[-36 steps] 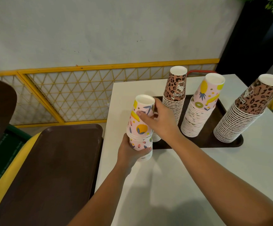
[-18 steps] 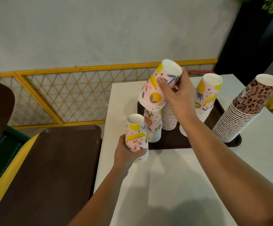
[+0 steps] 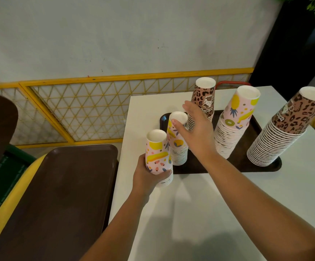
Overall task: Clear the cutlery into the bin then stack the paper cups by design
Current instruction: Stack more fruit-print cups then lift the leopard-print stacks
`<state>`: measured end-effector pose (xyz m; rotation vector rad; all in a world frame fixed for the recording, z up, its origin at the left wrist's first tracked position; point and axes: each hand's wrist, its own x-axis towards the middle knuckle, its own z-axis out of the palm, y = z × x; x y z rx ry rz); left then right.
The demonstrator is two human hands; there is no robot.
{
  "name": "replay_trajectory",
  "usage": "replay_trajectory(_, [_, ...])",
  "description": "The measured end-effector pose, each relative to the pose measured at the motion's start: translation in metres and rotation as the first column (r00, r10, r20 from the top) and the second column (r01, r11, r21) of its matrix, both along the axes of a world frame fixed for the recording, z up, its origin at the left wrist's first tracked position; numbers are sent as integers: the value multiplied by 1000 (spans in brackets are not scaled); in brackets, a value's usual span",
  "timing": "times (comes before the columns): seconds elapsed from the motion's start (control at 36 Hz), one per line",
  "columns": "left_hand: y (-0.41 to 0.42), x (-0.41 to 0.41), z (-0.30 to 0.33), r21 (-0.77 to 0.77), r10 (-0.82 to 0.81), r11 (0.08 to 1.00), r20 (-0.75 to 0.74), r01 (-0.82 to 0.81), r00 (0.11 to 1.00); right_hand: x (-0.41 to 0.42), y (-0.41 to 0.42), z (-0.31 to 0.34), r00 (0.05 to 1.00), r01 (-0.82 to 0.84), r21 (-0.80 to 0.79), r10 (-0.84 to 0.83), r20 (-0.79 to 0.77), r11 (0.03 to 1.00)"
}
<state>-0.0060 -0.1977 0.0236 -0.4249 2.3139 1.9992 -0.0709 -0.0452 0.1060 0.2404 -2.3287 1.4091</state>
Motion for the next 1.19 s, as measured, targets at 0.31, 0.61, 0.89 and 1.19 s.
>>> replay_trajectory(0.31, [9,3,9,23,-18,1000,3,18,1000,27,-26,-8,961,-256,119,239,141,959])
replay_trajectory(0.61, [8,8,9,27,-58,998,1,58,998,23,-20,3,981,-178,50,173,88,983])
replay_trajectory(0.89, [12,6,15,14,-28,1000,0,28,1000,26,-21,-7,958,-230,107,205,199,967])
replay_trajectory(1.19, [9,8,14,28,-54,998,-24,54,998,24,-22,0,965,-207,80,190,179,975])
